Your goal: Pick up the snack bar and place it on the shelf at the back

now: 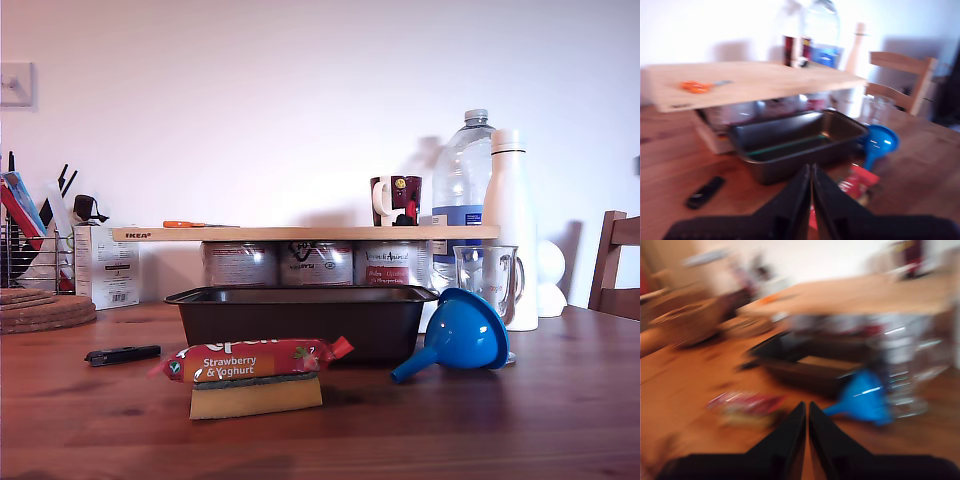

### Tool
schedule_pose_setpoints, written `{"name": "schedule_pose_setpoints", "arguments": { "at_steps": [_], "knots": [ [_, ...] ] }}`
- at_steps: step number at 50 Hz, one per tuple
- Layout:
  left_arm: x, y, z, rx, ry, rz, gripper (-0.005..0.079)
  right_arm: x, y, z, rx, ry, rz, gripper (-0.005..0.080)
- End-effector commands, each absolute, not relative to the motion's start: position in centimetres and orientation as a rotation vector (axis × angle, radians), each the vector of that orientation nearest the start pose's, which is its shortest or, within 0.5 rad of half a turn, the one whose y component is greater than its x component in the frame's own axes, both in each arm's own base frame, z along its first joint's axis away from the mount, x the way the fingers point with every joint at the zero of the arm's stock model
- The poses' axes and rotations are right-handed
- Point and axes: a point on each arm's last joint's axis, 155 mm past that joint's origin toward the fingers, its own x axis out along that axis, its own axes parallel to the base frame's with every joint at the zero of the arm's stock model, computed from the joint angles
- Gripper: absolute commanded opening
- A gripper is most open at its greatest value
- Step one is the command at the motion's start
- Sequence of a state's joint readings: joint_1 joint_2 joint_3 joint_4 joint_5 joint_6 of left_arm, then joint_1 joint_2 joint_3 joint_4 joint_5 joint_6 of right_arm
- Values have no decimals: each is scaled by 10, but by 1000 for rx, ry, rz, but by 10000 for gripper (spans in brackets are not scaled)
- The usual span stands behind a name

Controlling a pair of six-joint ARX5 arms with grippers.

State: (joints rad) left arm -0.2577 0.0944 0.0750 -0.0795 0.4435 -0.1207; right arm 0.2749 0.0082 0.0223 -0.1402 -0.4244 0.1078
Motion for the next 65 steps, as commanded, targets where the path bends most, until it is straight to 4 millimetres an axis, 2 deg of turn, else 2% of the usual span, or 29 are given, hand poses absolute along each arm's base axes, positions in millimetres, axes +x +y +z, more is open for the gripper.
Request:
{"name": "schedule_pose_setpoints", "arguments": {
  "at_steps": [1, 7, 17, 31, 37, 40, 43, 46, 49, 51, 65],
  "knots": [
    [208, -142, 164, -104, 142, -718, -24, 197, 147, 131, 112, 193, 736, -13],
    [206, -155, 162, -69, 178, -768, -24, 183, 165, 127, 96, 211, 819, -13],
    [210, -176, 158, -10, 276, -827, -24, 169, 180, 126, 76, 213, 889, -13],
    [212, -208, 144, 120, 469, -944, -23, 165, 184, 126, 74, 215, 913, -13],
    [215, -214, 146, 209, 532, -979, -20, 165, 184, 126, 74, 214, 913, -13],
    [220, -216, 150, 232, 550, -985, 54, 165, 183, 126, 73, 214, 908, -13],
    [228, -218, 155, 272, 553, -982, 255, 167, 182, 126, 72, 213, 897, -13],
    [238, -218, 159, 310, 551, -965, 497, 168, 181, 126, 72, 212, 889, -13],
    [246, -221, 161, 363, 536, -970, 662, 169, 181, 126, 72, 212, 884, -13],
    [248, -223, 160, 394, 531, -987, 693, 170, 180, 126, 71, 211, 876, -13],
    [261, -236, 150, 517, 538, -1050, 692, 175, 175, 126, 68, 208, 837, -13]
  ]
}}
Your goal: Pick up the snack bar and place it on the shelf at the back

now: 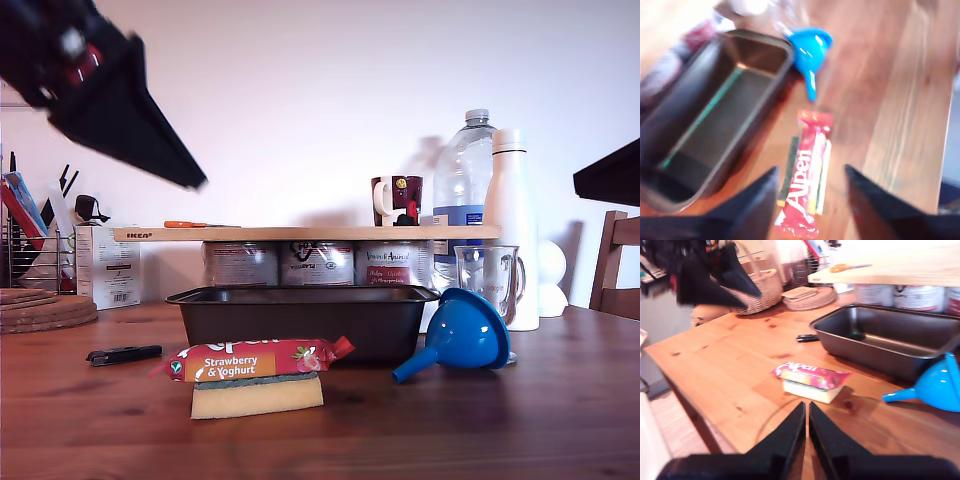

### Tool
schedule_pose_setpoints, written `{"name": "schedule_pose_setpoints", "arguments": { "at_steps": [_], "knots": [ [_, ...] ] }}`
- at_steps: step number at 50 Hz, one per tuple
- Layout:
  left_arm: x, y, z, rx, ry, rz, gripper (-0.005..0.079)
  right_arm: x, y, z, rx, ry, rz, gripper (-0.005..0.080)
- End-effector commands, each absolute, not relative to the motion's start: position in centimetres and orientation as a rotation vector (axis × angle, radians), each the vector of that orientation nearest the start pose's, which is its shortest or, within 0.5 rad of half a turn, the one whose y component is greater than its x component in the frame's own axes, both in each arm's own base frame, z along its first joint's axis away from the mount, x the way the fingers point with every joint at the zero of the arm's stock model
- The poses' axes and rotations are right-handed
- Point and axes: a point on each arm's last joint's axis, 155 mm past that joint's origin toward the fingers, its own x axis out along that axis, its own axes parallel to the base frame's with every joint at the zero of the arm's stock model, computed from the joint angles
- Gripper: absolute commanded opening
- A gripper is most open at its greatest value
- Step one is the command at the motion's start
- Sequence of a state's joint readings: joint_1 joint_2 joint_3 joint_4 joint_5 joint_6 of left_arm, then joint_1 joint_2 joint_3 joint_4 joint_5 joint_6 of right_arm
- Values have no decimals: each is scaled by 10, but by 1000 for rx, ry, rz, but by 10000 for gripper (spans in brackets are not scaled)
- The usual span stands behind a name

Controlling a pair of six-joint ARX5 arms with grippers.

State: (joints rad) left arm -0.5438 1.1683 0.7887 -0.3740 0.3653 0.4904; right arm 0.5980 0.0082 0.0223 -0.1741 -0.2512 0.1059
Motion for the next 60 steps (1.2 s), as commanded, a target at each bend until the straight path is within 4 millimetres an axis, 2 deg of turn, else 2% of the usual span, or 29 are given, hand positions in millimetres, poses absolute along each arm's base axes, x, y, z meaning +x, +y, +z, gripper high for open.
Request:
{"name": "schedule_pose_setpoints", "arguments": {
  "at_steps": [1, 21, 40, 50, 60],
  "knots": [
    [261, -237, 148, 517, 544, -1052, 692, 176, 175, 126, 68, 207, 834, -13],
    [279, -248, 105, 558, 669, -1093, 692, 178, 172, 126, 67, 206, 816, -13],
    [287, -255, 71, 555, 773, -1118, 690, 178, 172, 126, 66, 206, 815, -13],
    [290, -257, 52, 554, 826, -1124, 637, 178, 172, 126, 65, 206, 815, -13],
    [292, -258, 43, 554, 841, -1126, 635, 178, 172, 126, 63, 205, 816, -13]
  ]
}}
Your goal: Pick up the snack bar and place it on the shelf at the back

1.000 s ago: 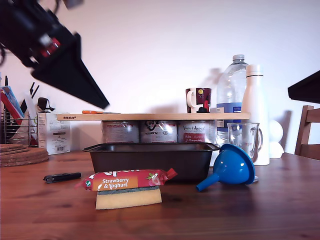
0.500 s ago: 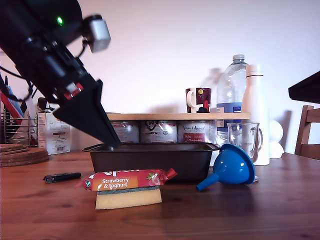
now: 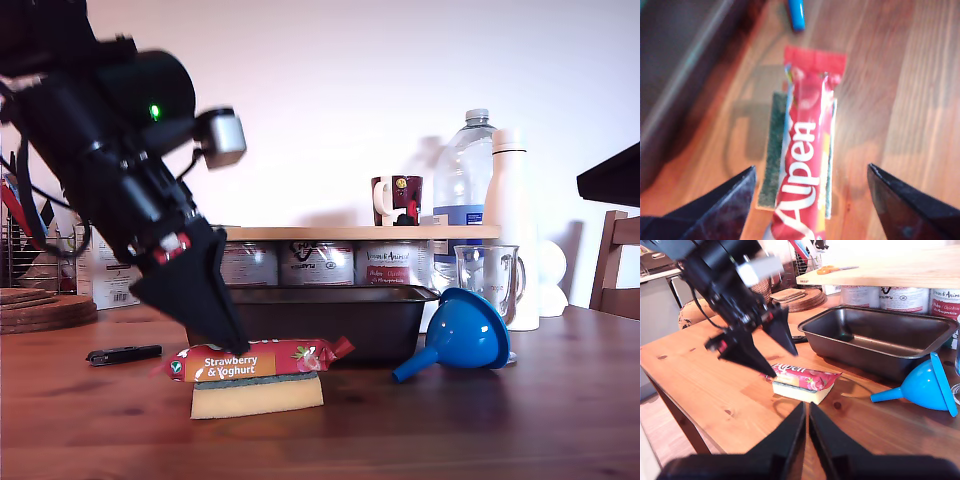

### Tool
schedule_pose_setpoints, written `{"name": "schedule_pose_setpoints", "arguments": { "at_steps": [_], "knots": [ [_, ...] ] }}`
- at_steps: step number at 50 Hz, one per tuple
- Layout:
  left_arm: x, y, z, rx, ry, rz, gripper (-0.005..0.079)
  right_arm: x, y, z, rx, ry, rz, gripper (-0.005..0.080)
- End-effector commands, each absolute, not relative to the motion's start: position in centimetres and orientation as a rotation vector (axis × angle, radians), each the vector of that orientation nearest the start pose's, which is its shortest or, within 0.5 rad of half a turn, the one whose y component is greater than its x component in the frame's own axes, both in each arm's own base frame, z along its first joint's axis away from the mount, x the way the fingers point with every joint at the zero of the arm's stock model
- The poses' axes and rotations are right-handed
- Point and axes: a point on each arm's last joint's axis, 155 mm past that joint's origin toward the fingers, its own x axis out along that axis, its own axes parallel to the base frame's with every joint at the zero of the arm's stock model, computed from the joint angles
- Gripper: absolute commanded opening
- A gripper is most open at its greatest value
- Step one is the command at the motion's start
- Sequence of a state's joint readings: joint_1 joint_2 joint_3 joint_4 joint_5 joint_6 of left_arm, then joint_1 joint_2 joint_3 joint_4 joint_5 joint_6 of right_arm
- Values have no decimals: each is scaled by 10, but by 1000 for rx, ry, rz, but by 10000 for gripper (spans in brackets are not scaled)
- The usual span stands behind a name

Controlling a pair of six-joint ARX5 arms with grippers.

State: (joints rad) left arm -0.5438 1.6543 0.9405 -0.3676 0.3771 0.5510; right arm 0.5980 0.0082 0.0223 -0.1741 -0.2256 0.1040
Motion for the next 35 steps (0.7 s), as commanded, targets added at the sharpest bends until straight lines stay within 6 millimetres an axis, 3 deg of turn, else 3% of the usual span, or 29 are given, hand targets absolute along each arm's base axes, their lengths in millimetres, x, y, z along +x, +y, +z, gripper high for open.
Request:
{"name": "schedule_pose_setpoints", "arguments": {
  "at_steps": [1, 13, 23, 35],
  "knots": [
    [293, -258, 43, 554, 839, -1125, 635, 178, 172, 126, 63, 205, 816, -13],
    [299, -262, 43, 554, 812, -1122, 567, 178, 172, 126, 63, 205, 816, -13],
    [298, -260, 25, 559, 857, -1119, 565, 178, 172, 126, 63, 205, 816, -13],
    [305, -258, 25, 561, 847, -1100, 564, 178, 172, 126, 63, 205, 816, -12]
  ]
}}
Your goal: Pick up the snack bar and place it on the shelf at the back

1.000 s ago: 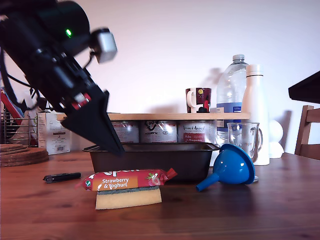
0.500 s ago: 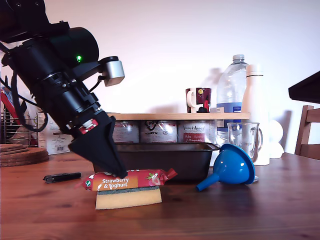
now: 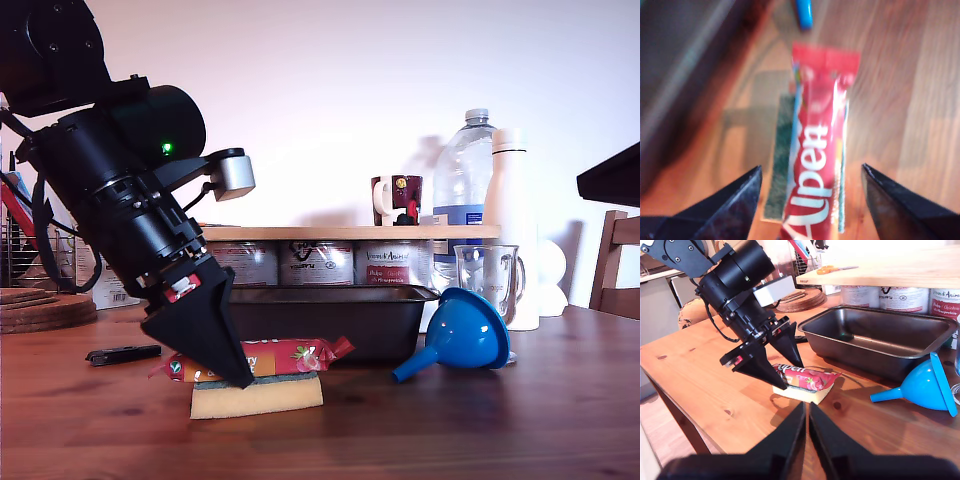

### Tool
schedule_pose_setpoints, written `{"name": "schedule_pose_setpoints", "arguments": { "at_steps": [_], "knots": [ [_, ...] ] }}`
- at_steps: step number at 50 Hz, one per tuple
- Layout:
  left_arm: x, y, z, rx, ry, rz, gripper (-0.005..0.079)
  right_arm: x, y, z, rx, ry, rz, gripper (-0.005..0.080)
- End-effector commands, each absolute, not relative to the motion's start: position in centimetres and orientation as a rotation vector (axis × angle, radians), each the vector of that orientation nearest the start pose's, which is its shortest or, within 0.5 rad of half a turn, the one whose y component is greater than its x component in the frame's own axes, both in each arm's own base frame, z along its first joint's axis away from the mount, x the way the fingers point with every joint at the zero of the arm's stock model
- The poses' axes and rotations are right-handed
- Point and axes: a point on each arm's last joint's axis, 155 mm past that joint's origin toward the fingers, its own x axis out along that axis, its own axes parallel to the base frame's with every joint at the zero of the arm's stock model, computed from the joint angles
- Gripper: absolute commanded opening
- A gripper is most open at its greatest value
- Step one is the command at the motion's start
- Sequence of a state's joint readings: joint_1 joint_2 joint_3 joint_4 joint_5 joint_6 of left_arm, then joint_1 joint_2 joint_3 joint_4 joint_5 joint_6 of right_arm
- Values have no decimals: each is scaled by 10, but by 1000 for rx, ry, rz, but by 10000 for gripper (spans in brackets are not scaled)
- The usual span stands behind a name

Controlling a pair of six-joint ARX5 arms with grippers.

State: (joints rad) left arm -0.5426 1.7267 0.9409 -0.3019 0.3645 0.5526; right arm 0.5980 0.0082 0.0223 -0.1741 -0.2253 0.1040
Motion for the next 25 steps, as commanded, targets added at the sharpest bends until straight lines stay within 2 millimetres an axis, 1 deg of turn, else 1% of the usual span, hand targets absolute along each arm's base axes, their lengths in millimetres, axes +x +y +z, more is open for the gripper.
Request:
{"name": "schedule_pose_setpoints", "arguments": {
  "at_steps": [1, 15, 18, 25],
  "knots": [
    [305, -257, 25, 561, 847, -1099, 562, 178, 172, 126, 63, 205, 816, -13],
    [306, -256, 25, 559, 848, -1096, 386, 178, 172, 126, 63, 205, 816, -13],
    [306, -256, 25, 561, 849, -1094, 371, 178, 172, 126, 63, 205, 816, -13],
    [304, -254, 24, 563, 863, -1092, 371, 178, 172, 126, 62, 204, 816, -13]
  ]
}}
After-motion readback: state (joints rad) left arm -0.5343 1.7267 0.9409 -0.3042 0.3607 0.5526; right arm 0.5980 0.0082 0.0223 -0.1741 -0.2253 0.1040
